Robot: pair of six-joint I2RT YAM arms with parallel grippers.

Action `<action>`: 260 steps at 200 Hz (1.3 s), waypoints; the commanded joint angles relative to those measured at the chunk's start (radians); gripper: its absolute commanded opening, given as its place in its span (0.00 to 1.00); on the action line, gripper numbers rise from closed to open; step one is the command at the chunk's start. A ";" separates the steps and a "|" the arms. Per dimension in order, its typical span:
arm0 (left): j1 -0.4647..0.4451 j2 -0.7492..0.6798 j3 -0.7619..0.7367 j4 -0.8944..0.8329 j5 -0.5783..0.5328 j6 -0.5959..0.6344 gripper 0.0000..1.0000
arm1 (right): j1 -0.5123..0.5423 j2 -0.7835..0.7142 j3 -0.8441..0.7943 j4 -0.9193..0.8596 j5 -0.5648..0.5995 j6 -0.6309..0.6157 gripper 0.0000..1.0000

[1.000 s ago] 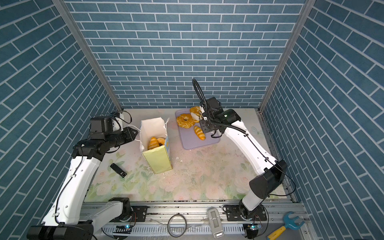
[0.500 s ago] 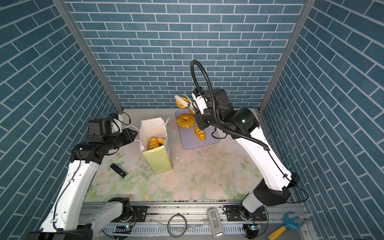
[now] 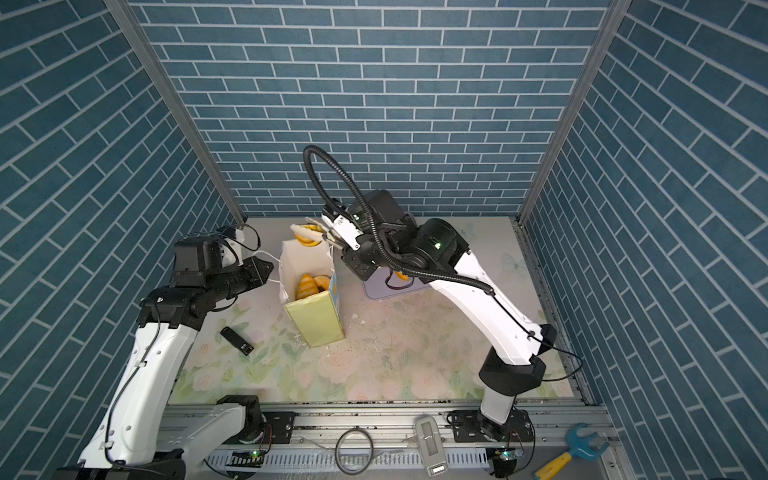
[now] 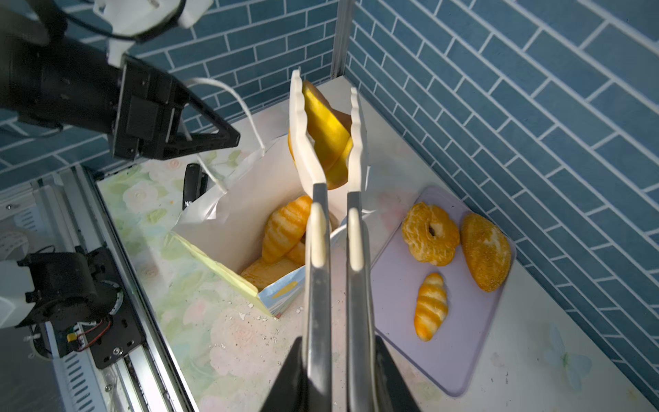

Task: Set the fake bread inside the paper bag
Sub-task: 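Carry the yellow bun over the bag and release it inside, then move the open tongs back to the tray over the striped bun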

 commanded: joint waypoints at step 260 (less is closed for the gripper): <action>-0.003 -0.015 0.002 -0.005 0.004 0.001 0.19 | -0.013 -0.071 0.054 -0.043 0.248 -0.028 0.48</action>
